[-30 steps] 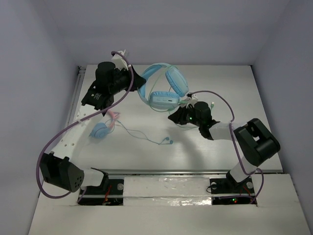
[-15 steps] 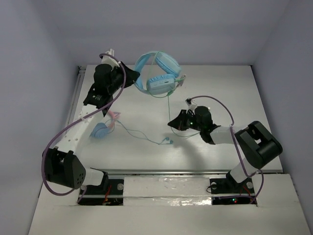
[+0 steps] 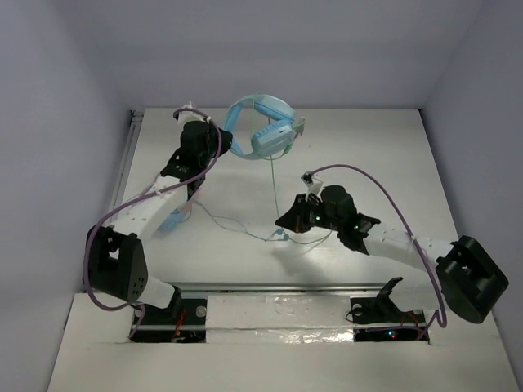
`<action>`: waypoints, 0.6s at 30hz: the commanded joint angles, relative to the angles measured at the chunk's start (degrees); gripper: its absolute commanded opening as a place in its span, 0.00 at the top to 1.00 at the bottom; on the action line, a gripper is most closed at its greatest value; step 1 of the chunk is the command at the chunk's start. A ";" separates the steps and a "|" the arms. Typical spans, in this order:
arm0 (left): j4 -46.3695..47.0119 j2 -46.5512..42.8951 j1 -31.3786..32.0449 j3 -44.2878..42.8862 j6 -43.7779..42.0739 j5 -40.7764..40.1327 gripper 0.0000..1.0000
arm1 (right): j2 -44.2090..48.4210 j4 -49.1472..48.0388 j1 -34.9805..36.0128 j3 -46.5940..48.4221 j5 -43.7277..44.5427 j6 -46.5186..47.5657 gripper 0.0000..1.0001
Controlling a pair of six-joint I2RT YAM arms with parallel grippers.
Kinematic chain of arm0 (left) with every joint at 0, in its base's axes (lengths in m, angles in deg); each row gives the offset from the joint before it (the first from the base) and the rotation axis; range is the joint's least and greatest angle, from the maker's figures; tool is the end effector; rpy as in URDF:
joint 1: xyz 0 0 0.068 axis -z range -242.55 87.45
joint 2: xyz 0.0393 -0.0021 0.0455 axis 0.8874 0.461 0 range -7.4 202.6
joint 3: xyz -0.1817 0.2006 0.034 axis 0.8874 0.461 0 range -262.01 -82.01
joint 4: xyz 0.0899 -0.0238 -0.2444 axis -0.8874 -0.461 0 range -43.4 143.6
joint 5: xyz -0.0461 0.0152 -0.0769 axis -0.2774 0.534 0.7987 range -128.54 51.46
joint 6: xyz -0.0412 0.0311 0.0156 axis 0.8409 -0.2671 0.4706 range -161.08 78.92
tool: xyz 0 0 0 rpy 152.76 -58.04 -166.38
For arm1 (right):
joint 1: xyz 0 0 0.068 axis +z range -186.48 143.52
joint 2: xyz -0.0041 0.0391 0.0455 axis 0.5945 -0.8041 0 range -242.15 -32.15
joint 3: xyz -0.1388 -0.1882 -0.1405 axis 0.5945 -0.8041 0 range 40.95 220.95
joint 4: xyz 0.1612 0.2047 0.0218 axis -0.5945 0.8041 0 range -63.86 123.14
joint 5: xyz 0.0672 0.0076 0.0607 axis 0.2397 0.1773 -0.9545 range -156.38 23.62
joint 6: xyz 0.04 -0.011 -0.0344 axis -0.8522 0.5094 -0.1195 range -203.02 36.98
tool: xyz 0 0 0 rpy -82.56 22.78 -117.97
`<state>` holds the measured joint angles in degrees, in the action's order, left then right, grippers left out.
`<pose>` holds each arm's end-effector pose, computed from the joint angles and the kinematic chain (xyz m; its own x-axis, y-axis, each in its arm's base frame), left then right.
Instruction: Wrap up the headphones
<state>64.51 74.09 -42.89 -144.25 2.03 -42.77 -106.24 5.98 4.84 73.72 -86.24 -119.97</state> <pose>0.3215 -0.1121 0.3346 -0.2820 -0.6230 -0.7296 0.1014 0.7369 -0.6684 0.1959 0.1882 0.2119 -0.7329 0.1087 -0.6716 -0.5235 0.5404 0.6587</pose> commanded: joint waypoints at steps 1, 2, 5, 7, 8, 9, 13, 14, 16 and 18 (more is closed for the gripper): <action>9.30 0.06 2.48 -1.13 2.60 -7.44 1.00 | 2.97 9.86 1.04 4.48 1.14 2.14 1.00; 8.78 0.42 2.49 -1.39 2.07 -8.42 1.00 | 3.42 11.27 1.83 5.19 0.96 2.75 1.00; 7.28 1.47 5.21 -1.13 -0.31 -12.37 1.00 | 5.34 15.67 2.45 7.73 -1.05 3.29 1.00; 6.32 1.48 6.87 -0.17 -1.97 -15.79 1.00 | 5.79 17.87 2.97 9.23 -3.95 3.20 1.00; 5.96 1.48 8.62 0.18 -2.50 -16.68 1.00 | 5.88 18.40 2.98 10.54 -4.83 3.20 1.00; 5.78 1.56 9.51 0.62 -2.94 -17.65 1.00 | 5.88 19.19 2.98 10.99 -6.15 3.11 1.00; 3.24 1.39 12.68 3.17 -4.96 -21.51 1.00 | 7.19 19.03 2.98 12.31 -8.70 1.80 1.00; 2.80 1.21 12.68 3.70 -5.49 -21.96 1.00 | 7.81 18.06 2.98 12.05 -9.66 0.31 1.00; 1.75 0.34 13.39 5.54 -5.67 -22.49 1.00 | 9.57 12.01 2.98 10.39 -13.88 -1.97 1.00; 1.56 -0.98 13.39 6.77 -5.76 -22.66 1.00 | 9.75 3.35 2.98 8.89 -19.91 -7.06 0.98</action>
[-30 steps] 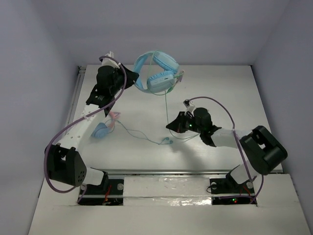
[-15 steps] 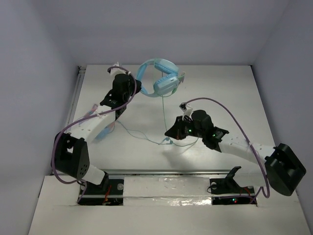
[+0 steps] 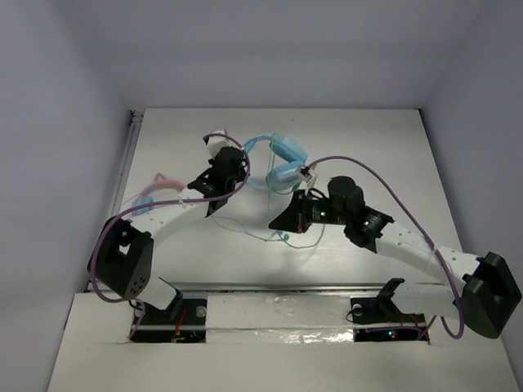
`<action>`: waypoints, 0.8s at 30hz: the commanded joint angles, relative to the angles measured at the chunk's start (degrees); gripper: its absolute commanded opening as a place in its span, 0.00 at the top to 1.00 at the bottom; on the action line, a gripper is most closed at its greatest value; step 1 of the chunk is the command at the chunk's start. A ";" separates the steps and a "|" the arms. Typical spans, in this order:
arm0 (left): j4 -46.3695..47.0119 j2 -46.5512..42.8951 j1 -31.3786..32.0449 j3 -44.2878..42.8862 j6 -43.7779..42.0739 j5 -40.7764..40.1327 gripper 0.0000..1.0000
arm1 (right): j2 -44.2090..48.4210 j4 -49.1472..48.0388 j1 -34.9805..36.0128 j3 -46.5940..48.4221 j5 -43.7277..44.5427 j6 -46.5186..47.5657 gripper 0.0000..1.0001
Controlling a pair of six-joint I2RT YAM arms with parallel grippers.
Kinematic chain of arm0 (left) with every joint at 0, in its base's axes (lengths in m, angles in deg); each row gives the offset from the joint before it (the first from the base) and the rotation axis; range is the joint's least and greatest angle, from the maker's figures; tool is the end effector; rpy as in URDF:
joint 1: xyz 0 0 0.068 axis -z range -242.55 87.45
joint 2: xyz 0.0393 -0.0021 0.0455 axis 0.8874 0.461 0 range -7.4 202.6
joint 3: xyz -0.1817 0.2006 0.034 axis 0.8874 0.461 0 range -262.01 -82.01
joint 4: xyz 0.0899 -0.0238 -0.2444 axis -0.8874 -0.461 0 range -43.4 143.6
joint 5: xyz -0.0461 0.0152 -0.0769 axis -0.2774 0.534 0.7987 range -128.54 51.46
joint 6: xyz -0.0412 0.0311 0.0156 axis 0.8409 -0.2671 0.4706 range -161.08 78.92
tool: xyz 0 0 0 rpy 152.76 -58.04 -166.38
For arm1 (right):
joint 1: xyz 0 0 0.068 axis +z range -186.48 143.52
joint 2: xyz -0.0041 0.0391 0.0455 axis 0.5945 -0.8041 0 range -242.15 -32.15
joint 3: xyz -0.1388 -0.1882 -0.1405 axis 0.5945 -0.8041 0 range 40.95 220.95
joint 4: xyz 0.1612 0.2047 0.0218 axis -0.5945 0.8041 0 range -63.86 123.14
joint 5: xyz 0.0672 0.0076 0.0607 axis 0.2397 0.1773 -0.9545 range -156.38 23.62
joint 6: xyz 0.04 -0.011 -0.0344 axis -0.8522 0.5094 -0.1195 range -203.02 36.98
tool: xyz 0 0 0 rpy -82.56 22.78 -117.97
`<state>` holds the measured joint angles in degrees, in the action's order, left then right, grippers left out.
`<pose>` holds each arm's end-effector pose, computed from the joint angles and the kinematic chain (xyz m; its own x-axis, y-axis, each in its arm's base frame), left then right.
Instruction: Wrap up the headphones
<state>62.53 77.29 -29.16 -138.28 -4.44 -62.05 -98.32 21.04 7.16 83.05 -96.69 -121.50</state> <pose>0.2919 -0.1754 0.2770 -0.3373 -0.4332 -0.8358 -0.0133 0.8900 -0.4558 0.1762 0.1927 0.2758 -0.7698 0.0084 -0.6383 -0.5904 0.3706 0.7170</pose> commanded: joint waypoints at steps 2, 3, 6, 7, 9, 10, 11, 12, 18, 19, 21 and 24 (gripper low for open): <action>3.03 -4.79 -0.34 1.69 0.54 -3.39 1.00 | 0.87 -19.03 0.66 -2.81 -13.71 -12.89 0.97; 2.50 -5.31 -0.34 1.69 0.45 -3.30 1.00 | 0.00 -27.68 0.66 -3.69 -17.38 -15.46 0.95; 2.23 -6.02 -0.34 1.52 0.27 -2.95 1.00 | -1.06 -38.37 0.66 -5.72 -20.58 -22.58 0.92; 2.23 -6.02 -0.34 1.25 0.18 -2.95 1.00 | -1.24 -38.75 0.66 -5.81 -20.76 -22.87 0.91; 2.06 -6.02 -0.34 0.64 -0.17 -2.86 1.00 | -1.15 -39.97 0.66 -5.81 -21.63 -23.57 0.86; 1.80 -6.02 -0.34 0.20 -0.34 -2.86 1.00 | -0.98 -41.20 0.66 -6.07 -22.16 -24.35 0.84; 1.79 -5.94 -0.34 0.02 -0.43 -2.95 1.00 | -0.63 -42.87 0.66 -6.33 -22.60 -26.80 0.84; 1.71 -5.85 -0.34 -0.07 -0.61 -3.03 1.00 | -0.45 -46.80 0.66 -7.12 -23.39 -28.13 0.83; 1.36 -5.06 -0.34 -1.30 -1.49 -3.56 1.00 | 1.04 -51.33 0.66 -8.09 -26.20 -33.15 0.81; 0.92 -4.97 -0.34 -1.65 -1.57 -3.74 1.00 | 1.31 -50.71 0.66 -7.83 -26.73 -33.06 0.79; 0.83 -5.23 -0.34 -1.65 -1.84 -3.83 1.00 | 2.10 -47.39 0.66 -7.66 -26.65 -31.84 0.77; 0.39 -5.67 -0.34 -1.39 -1.84 -3.83 1.00 | 3.94 -39.85 0.66 -6.25 -25.51 -28.77 0.88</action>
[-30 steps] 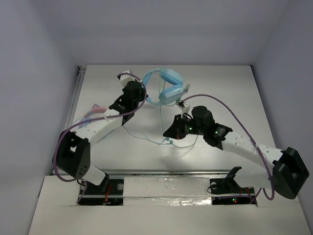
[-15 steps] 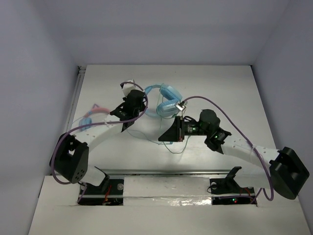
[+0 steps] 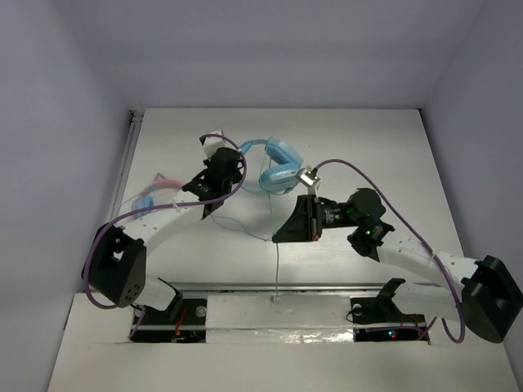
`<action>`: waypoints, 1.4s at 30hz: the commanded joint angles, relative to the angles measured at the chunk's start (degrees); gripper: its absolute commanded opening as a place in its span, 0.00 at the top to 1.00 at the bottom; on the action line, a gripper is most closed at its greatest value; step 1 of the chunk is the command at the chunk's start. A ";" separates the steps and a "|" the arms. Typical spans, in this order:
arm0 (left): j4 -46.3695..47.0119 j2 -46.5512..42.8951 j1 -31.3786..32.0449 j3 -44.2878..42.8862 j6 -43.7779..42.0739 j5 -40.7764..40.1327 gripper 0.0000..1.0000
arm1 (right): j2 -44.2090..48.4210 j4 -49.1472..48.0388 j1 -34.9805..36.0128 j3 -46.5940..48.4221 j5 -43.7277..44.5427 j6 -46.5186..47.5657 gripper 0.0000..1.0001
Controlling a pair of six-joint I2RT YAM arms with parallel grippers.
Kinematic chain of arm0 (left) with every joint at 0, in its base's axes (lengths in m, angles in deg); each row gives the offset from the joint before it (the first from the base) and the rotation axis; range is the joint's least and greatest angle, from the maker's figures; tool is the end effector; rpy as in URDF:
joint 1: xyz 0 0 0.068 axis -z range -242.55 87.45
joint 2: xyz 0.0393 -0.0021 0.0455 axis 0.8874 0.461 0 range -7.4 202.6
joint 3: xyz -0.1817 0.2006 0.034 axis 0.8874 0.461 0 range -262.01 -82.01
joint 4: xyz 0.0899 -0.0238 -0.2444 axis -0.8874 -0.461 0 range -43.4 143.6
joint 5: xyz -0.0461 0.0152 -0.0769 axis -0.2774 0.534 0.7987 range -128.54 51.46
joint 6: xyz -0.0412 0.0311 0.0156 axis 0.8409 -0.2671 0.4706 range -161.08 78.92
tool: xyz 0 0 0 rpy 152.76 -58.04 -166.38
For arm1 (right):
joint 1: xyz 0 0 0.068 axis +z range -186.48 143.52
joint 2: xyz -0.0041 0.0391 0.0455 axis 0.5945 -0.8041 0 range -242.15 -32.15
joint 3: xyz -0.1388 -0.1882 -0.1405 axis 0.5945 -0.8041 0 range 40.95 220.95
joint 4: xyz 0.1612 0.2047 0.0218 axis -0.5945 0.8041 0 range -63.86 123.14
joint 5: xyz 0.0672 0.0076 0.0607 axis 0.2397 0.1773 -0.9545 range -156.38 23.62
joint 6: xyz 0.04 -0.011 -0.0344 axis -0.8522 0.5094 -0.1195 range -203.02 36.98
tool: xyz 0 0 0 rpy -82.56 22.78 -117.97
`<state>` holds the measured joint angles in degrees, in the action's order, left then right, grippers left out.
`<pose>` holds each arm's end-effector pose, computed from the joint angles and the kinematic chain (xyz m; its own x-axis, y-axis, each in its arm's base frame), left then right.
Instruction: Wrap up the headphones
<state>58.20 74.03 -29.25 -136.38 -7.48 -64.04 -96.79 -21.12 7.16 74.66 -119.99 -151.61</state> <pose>0.2795 -0.1652 0.2760 -0.3561 -0.3637 -0.8607 -0.0410 0.9263 -0.3745 0.1534 0.1858 0.3043 -0.8274 -0.0256 -0.5610 -0.5430 -0.2188 0.8107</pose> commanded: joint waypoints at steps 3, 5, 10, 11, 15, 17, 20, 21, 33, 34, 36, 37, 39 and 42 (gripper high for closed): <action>3.57 -2.85 -0.25 -2.76 0.85 -1.93 1.00 | 4.52 12.95 0.66 5.74 0.07 6.09 1.00; 3.40 -3.38 0.36 -1.71 0.41 -1.22 1.00 | 5.23 23.22 0.66 12.12 3.49 12.05 1.00; -0.28 -3.99 3.70 -0.57 -1.96 -1.40 1.00 | 1.11 44.69 0.66 24.27 13.86 26.57 1.00; -1.08 -4.34 4.22 -0.39 -2.49 -1.49 1.00 | 0.23 46.89 0.66 26.21 15.27 28.33 1.00; -4.50 -6.28 4.93 0.49 -5.47 1.67 1.00 | -3.12 61.55 -0.56 35.00 24.83 38.86 1.00; -8.10 -6.72 4.93 0.41 -7.06 4.40 1.00 | -5.40 66.84 -1.27 40.01 28.19 41.95 1.00; -14.77 -6.99 4.93 -2.04 -10.83 6.95 1.00 | -7.95 74.41 -2.67 44.59 33.99 46.88 1.00; -17.15 -6.81 4.93 -2.93 -11.62 6.60 1.00 | -8.39 77.47 -3.29 45.55 36.44 48.80 1.00; -29.74 -7.95 4.93 -9.26 -26.04 12.57 1.00 | -12.87 92.08 -4.61 53.73 59.10 54.62 1.00; -28.95 -8.04 4.93 -9.00 -26.57 15.01 1.00 | -13.49 92.52 -4.61 54.26 60.79 54.71 1.00; -28.42 -8.56 4.93 -9.00 -27.45 18.36 1.00 | -14.98 92.79 -4.61 55.23 63.52 54.89 1.00; -27.03 -8.91 4.93 -8.48 -27.80 22.12 1.00 | -16.03 92.01 -4.61 55.06 64.67 55.06 1.00; -25.53 -9.79 4.93 -7.86 -28.50 25.13 1.00 | -16.92 88.95 -4.61 54.44 64.68 55.24 1.00; -23.94 -10.32 4.93 -7.77 -28.24 29.53 1.00 | -17.71 84.46 -4.61 52.42 65.38 54.89 1.00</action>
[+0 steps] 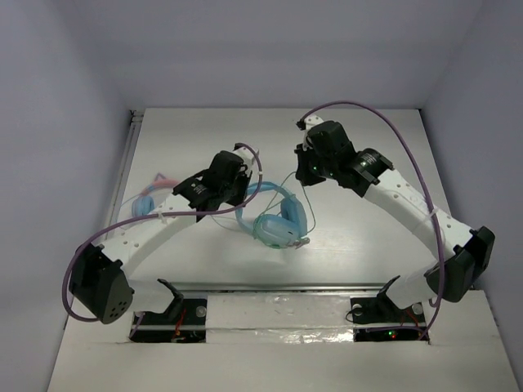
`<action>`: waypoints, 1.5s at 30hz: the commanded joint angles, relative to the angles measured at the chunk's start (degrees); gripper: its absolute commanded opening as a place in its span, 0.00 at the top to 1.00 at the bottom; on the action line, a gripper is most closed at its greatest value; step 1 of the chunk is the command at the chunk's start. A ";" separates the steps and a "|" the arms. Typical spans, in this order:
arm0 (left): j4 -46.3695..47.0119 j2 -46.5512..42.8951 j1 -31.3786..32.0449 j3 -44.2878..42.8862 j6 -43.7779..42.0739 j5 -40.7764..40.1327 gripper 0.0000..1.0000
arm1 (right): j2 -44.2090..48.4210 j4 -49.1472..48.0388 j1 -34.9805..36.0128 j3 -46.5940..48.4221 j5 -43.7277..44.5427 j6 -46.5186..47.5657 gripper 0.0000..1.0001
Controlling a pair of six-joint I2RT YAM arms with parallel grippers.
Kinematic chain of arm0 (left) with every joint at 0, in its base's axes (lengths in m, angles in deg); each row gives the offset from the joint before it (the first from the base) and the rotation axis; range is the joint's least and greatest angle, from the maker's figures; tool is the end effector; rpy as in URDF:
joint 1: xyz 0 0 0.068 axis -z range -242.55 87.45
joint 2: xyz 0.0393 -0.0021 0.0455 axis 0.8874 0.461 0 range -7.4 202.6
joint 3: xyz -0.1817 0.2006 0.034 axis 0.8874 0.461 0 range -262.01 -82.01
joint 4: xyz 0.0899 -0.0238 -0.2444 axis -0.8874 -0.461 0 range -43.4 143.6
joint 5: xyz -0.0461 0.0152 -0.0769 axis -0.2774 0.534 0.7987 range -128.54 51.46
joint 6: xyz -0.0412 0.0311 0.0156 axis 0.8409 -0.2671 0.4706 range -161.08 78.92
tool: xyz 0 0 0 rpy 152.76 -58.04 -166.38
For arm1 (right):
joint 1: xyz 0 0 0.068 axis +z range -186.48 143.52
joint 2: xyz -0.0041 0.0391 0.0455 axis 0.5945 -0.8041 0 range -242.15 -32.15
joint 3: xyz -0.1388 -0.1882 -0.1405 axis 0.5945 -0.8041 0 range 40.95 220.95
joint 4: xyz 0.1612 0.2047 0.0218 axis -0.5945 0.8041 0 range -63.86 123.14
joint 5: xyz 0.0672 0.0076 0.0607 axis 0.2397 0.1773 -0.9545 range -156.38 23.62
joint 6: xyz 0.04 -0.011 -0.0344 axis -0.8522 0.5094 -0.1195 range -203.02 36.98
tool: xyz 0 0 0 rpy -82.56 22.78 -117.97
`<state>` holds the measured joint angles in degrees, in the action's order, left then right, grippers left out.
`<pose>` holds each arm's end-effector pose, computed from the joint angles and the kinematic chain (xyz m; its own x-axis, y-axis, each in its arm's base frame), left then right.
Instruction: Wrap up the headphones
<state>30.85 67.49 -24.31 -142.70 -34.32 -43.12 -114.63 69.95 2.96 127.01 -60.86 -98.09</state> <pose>0.2303 -0.1779 0.3006 -0.5355 0.2726 -0.7993 0.5073 0.8605 -0.0464 0.2414 0.1940 0.3797 -0.6312 -0.1840 -0.7535 -0.4261 0.8940 0.1387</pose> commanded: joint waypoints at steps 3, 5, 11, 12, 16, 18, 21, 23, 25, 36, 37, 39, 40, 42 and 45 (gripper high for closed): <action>5.69 -5.01 -1.58 -1.63 0.52 10.98 1.00 | 1.35 -10.92 -0.42 -3.26 6.87 0.66 1.00; 7.53 -5.81 -3.33 -1.98 2.02 13.27 1.00 | 3.62 -13.13 -0.42 -5.54 8.10 0.13 1.00; 13.33 -7.66 -8.79 -4.00 6.49 23.73 1.00 | 8.73 -23.92 -0.94 -15.47 6.97 -2.24 1.00; 13.95 -7.92 -9.67 -4.26 7.03 24.35 1.00 | 9.52 -26.12 -0.94 -16.62 6.53 -3.46 1.00; 15.09 -7.83 -10.29 -6.55 8.26 25.76 1.00 | 12.86 -30.80 -3.22 -21.10 1.88 -6.28 1.00; 15.53 -7.83 -10.29 -7.52 9.14 25.59 1.00 | 13.22 -33.95 -4.80 -23.74 0.38 -7.25 0.96; 16.41 -7.83 -10.29 -9.01 10.02 25.50 1.00 | 13.66 -39.04 -6.56 -27.78 -5.33 -8.65 0.85; 16.68 -7.92 -10.29 -10.15 10.64 24.97 1.00 | 14.18 -41.60 -7.62 -29.54 -11.13 -9.18 0.81; 16.33 -7.66 -10.29 -11.03 10.90 23.92 1.00 | 14.62 -46.08 -8.15 -32.53 -13.15 -10.15 0.70; 17.03 -5.99 -10.29 -15.60 13.45 21.72 1.00 | 14.80 -57.87 -9.73 -42.47 -15.89 -14.02 0.50; 17.03 -5.81 -10.29 -15.86 13.54 21.80 1.00 | 14.63 -58.48 -9.73 -42.82 -16.06 -13.93 0.49; 17.03 -5.64 -10.29 -16.39 13.89 21.54 1.00 | 14.36 -59.89 -9.73 -43.96 -15.80 -14.11 0.46; 16.94 -5.64 -10.29 -16.66 14.15 21.54 1.00 | 14.19 -60.42 -9.73 -44.40 -15.72 -14.20 0.45; 17.12 -5.63 -10.29 -17.36 14.33 21.89 1.00 | 13.40 -61.65 -9.73 -45.54 -15.36 -14.28 0.43; 16.77 -5.29 -10.29 -18.41 14.24 22.33 1.00 | 11.47 -61.13 -9.73 -45.81 -14.66 -14.55 0.45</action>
<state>41.76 63.04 -34.56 -156.42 -23.59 -23.23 -101.78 13.37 -6.46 81.98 -75.88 -112.03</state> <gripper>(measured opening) 0.113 0.554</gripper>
